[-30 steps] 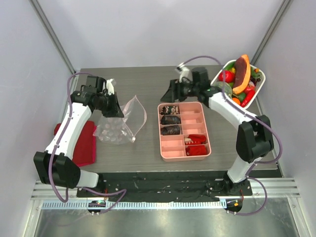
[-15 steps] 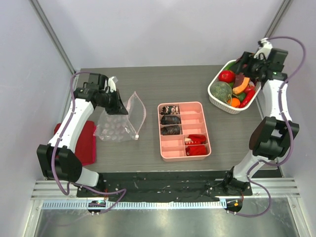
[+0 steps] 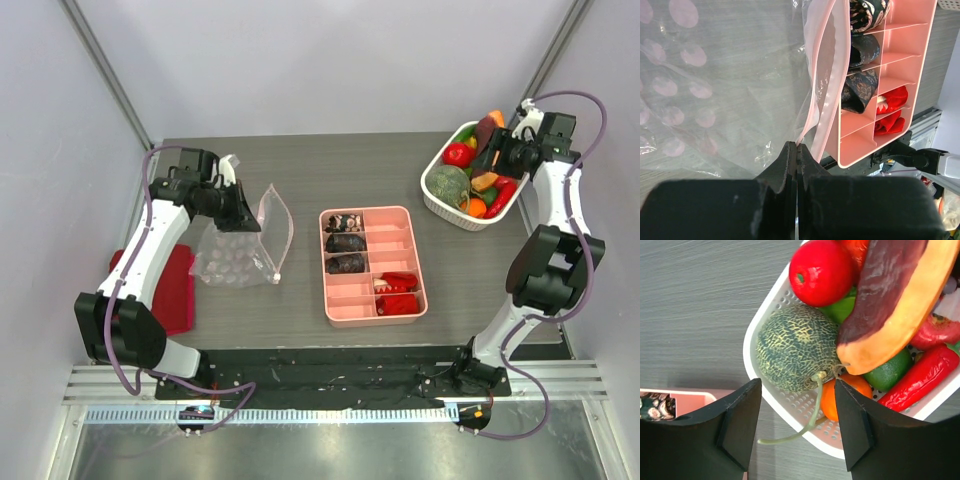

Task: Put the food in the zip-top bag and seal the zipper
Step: Pick up the fake food from the bin.

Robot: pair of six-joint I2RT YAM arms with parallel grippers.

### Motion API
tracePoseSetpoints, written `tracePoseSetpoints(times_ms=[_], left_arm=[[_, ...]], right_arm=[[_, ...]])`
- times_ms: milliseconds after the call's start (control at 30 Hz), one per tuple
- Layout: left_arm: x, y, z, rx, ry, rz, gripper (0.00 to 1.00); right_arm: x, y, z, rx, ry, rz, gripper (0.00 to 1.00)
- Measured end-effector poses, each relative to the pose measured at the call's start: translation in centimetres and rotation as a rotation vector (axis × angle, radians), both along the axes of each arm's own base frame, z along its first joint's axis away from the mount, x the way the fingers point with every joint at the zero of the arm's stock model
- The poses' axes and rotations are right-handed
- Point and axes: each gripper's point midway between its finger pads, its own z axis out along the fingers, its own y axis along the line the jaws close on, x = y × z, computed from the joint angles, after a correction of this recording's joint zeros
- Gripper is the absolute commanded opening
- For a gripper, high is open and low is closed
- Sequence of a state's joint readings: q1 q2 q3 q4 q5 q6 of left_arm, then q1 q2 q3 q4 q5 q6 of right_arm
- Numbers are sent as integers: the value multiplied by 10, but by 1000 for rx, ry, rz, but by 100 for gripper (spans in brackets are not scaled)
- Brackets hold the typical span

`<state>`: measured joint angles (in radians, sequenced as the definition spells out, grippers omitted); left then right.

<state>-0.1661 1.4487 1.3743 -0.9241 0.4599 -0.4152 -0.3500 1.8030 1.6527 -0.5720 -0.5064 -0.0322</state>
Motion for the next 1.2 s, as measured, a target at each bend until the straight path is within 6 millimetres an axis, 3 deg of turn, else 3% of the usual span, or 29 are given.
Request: tracePoseSetpoints(times_ms=[200,300,467,700,867,1200], left_arm=[[-1,-1,0,-5,-1,-7,0],[-1,-2,1,-9,-1,-10,0],[-1,-2,1,-9,-5,-15,0],[0,-2,1,-5,-12,-24,0],[0,-2,1,0,-18,-33,0],[0,-2,-1,2,-14,-37,0]], right_arm=[[-2,-22,-18,40,34,-105,68],[-9,-39,-40,112,54,-189,68],[-18,-46,-76,276,51,-283,68],[-2,-35,-81,420,-66,-313,65],[13,-40,-78,475,-145,-339,65],[18,-41,-88,566,-187,-382,65]])
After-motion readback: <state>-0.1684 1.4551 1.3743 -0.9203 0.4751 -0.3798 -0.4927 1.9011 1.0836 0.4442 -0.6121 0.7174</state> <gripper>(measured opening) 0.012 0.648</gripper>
